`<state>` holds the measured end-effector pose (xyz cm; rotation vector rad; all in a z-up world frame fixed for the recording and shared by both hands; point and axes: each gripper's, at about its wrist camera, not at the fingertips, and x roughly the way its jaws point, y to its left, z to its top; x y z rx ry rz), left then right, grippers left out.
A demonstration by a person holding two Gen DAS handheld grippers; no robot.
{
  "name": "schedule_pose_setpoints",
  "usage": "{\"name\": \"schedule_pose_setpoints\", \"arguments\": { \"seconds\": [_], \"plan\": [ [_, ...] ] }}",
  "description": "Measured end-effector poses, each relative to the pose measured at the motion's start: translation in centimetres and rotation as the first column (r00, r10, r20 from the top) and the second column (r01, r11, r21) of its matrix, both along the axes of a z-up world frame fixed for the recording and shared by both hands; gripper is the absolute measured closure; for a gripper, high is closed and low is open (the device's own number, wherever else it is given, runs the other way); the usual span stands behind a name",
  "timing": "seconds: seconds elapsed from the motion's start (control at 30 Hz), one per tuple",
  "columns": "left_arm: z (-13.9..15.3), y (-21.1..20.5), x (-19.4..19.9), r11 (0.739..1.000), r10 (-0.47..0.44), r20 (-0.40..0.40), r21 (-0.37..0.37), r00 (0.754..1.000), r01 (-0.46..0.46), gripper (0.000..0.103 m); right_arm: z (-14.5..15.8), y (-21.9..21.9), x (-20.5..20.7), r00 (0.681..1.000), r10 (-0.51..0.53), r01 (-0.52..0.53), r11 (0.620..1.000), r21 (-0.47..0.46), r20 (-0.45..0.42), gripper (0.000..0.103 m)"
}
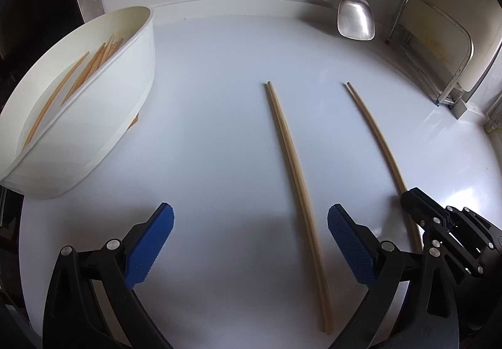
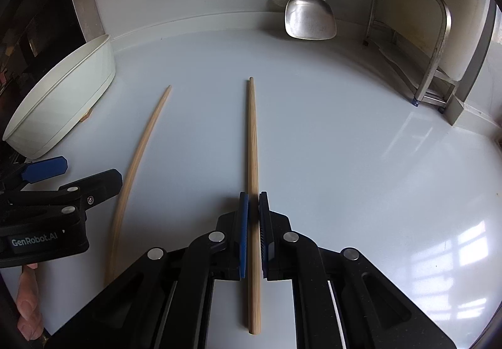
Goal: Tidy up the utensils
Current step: 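Close the right tool on one chopstick while the left tool closes on the other, then carry the held chopsticks with both tools over the white basin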
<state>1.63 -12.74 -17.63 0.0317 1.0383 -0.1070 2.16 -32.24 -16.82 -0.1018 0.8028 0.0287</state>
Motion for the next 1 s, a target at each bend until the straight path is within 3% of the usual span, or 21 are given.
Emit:
{"name": "schedule_pose_setpoints", "arguments": {
  "seconds": [0.1,0.2,0.57,0.8,0.9,0.93,1.0],
  "plan": [
    [-0.5,-0.2,0.0,1.0,0.007,-0.005,0.008,1.0,-0.007,0.006,0.1,-0.6,-0.2,1.0,0.001,-0.001,1.0,0.004,-0.004,0.095],
    [-0.8,-0.3,0.2,1.0,0.011,-0.004,0.019,1.0,-0.011,0.006,0.1,-0.8,-0.3,1.0,0.001,-0.001,1.0,0.003,0.002,0.078],
    [-1.2,-0.9,0.2,0.999,0.017,0.016,0.048,1.0,-0.018,0.008,0.2,-1.6,0.2,0.999,-0.03,0.031,0.999,-0.039,0.015,0.072],
    [-0.4,-2.0,-0.5,0.999,-0.033,0.04,0.039,0.999,0.032,0.053,0.3,-1.2,0.6,1.0,0.016,-0.017,0.999,-0.043,-0.004,0.073],
    [-0.1,-2.3,-1.0,0.998,-0.052,0.045,0.037,0.998,0.051,0.077,0.3,-1.0,0.6,1.0,0.023,-0.023,0.998,-0.054,-0.005,0.096],
    [-0.2,-2.6,-0.8,0.998,-0.059,0.044,0.037,0.997,0.058,0.088,0.3,-0.9,0.5,1.0,0.024,-0.025,0.998,-0.062,-0.005,0.096],
    [-0.1,-2.9,-1.0,0.997,-0.073,0.041,0.039,0.997,0.071,0.095,0.2,-0.7,0.4,1.0,0.03,-0.03,0.998,-0.06,-0.006,0.096]
  ]
}}
